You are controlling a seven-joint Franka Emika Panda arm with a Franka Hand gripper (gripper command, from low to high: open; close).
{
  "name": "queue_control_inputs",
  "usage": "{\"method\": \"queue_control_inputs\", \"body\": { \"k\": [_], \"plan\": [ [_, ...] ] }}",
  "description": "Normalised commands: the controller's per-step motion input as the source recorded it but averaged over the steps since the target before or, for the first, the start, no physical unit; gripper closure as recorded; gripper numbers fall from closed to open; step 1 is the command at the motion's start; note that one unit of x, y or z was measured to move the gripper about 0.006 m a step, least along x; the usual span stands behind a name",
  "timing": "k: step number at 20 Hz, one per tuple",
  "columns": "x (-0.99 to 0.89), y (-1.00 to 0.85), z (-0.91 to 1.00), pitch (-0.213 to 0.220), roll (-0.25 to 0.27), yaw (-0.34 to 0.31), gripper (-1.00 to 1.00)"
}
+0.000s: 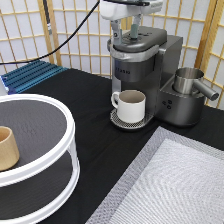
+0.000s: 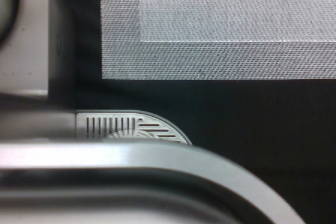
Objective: Make coffee
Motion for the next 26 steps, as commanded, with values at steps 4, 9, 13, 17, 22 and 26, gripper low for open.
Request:
{"method": "queue_control_inputs", "body": {
  "k": [4,9,13,17,22,26],
  "plan": [
    [-0.33,-0.24,0.88,0.026,-0.062,0.021,-1.00],
    [-0.11,-0.83,0.91,-0.016,0.081,0.065,-1.00],
    [-0.01,-1.00,0.25,0.000,0.131,0.000,-1.00],
    [0.00,-1.00,-0.04,-0.008,0.186,0.001,-1.00],
    [-0.03,-0.88,-0.41,-0.005,0.241,0.026,-1.00],
    [-0.02,-0.62,-0.39,-0.022,0.249,0.090,-1.00]
  ]
}}
